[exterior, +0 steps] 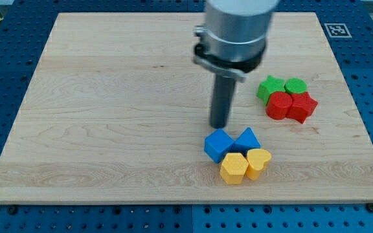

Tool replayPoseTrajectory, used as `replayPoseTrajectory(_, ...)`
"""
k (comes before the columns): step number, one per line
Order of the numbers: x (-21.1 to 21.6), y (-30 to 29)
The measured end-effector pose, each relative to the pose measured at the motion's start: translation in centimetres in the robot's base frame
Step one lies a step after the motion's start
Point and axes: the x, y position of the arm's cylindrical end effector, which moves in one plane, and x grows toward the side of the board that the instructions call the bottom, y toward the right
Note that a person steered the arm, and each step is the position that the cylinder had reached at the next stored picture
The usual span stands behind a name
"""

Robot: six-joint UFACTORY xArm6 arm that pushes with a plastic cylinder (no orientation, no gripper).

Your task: Push the yellow hexagon into the yellow heart

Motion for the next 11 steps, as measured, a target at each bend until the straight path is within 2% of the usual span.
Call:
replayPoseTrajectory(1,2.9,-4.3)
replayPoseTrajectory(2,7.8,-3.2)
replayPoseTrajectory(3,9.7,0.7)
replayPoseTrajectory(5,8.8,8.3)
replayPoseTrajectory(8,5.5,9.9)
replayPoseTrajectory(10,5.7,15.1)
replayPoseTrajectory(11,5.6,14.6)
